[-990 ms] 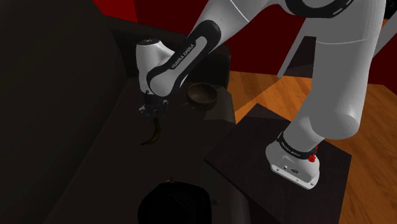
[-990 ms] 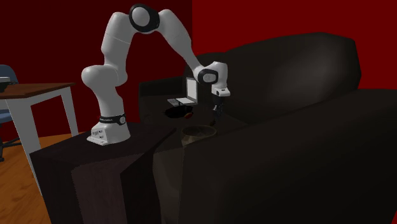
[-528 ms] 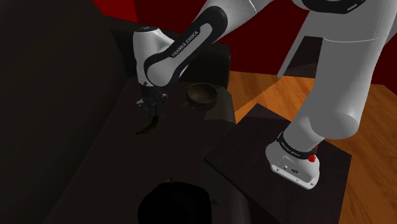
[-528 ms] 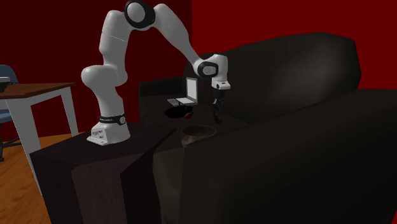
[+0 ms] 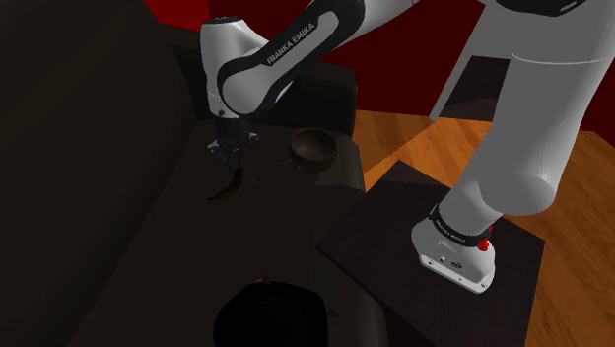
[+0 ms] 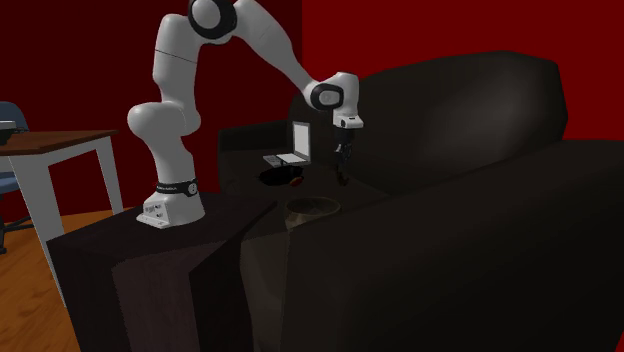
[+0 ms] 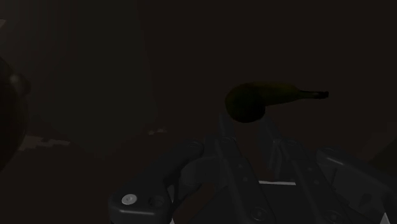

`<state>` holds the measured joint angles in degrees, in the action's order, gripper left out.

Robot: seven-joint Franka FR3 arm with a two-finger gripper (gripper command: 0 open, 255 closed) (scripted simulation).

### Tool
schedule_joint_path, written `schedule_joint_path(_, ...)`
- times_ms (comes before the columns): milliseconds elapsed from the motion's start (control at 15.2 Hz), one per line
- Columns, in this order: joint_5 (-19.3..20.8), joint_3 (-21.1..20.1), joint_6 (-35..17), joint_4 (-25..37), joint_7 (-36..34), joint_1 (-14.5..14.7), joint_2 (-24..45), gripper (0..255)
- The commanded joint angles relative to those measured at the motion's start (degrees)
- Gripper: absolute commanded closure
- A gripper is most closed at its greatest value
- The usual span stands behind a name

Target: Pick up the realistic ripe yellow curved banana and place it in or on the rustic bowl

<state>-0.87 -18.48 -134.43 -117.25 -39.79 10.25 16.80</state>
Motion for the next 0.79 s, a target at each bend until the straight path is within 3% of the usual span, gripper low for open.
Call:
schedule_joint_path(0, -0.4, -0.1, 1.4, 0.2, 0.3, -0.2, -1.2, 255)
schedule_joint_path(396, -1.2, -0.4, 4.9, 1.5, 0.5, -0.5, -3.5, 255)
schedule_joint_path(726, -3.8, 1.4, 4.1, -4.7, 8.2, -5.0, -8.6, 255)
